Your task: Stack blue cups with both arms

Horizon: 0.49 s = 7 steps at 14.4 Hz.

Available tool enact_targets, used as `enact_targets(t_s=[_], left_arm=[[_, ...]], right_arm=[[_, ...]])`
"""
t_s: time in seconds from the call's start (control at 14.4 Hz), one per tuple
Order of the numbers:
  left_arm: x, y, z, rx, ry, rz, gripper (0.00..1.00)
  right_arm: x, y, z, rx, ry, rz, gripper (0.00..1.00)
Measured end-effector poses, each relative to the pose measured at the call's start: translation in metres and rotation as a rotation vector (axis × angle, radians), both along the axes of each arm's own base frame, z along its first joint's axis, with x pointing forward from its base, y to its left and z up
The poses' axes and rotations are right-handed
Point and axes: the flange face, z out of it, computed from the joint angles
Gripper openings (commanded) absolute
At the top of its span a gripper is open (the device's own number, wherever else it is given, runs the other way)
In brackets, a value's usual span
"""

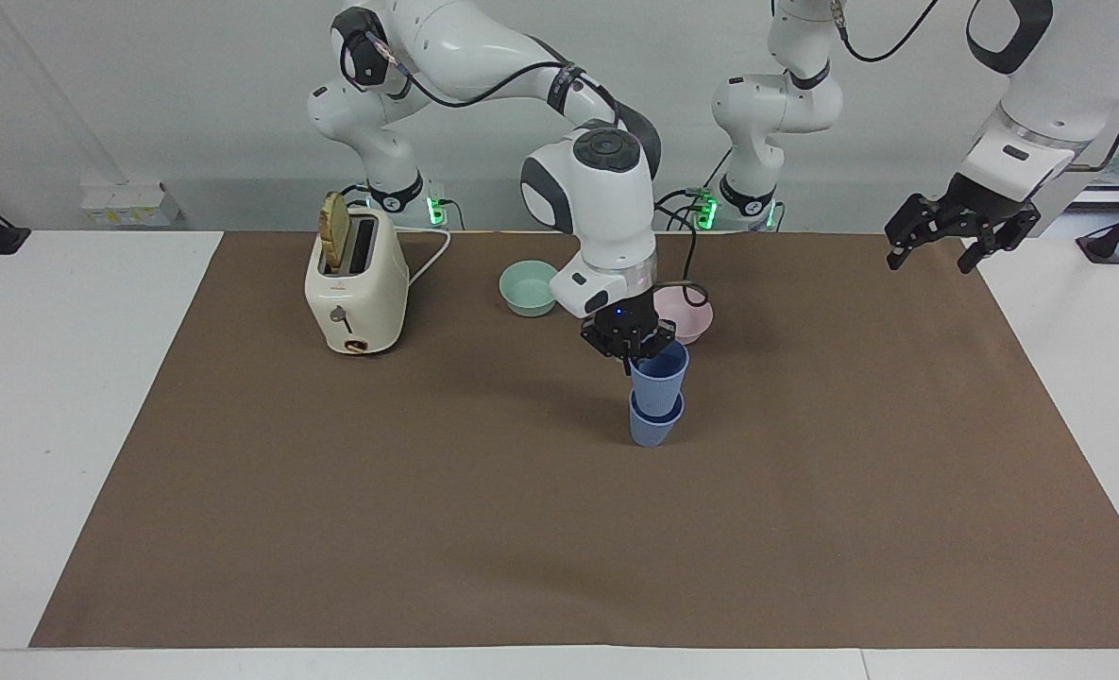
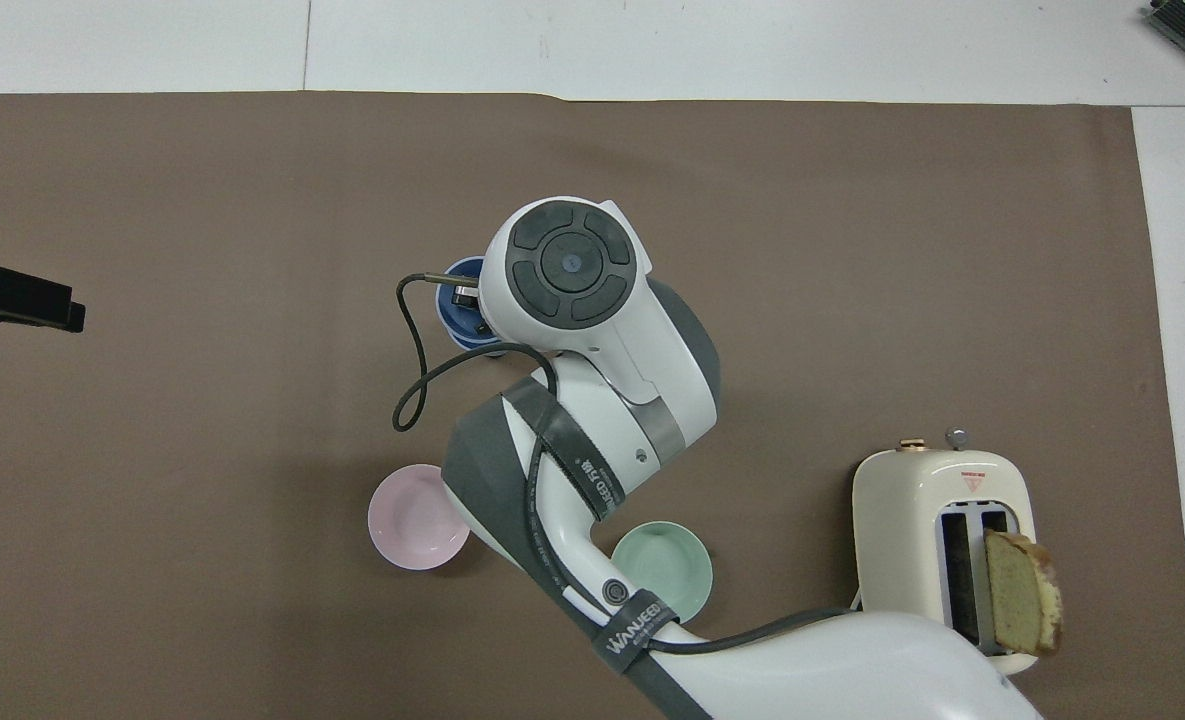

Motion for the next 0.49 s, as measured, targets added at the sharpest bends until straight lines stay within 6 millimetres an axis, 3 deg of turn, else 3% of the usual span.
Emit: enact_targets(t_s=[0.07, 0.14, 0.21, 0.35, 0.49], left_arm=[[0.0000, 0.0000, 0.0000, 0.000, 0.000, 0.000, 1.00], [0.0000, 0.0000, 0.0000, 0.000, 0.000, 0.000, 1.00], [0.0000, 0.0000, 0.0000, 0.000, 0.000, 0.000, 1.00], [0.0000, 0.0000, 0.0000, 0.000, 0.000, 0.000, 1.00], [0.0000, 0.0000, 0.0000, 0.000, 0.000, 0.000, 1.00]], right_arm=[[0.0019, -0.0006, 0.0002, 0.001, -0.002, -0.002, 0.00], [0.0035, -0.0020, -0.0003, 0.001, -0.002, -0.005, 0.11], [0.0050, -0.0036, -0.0012, 0.001, -0.001, -0.008, 0.35], [0.0062, -0.0049, -0.0018, 0.000, -0.001, -0.011, 1.00], [0.0062, -0.0047, -0.0014, 0.001, -0.001, -0.011, 1.00]])
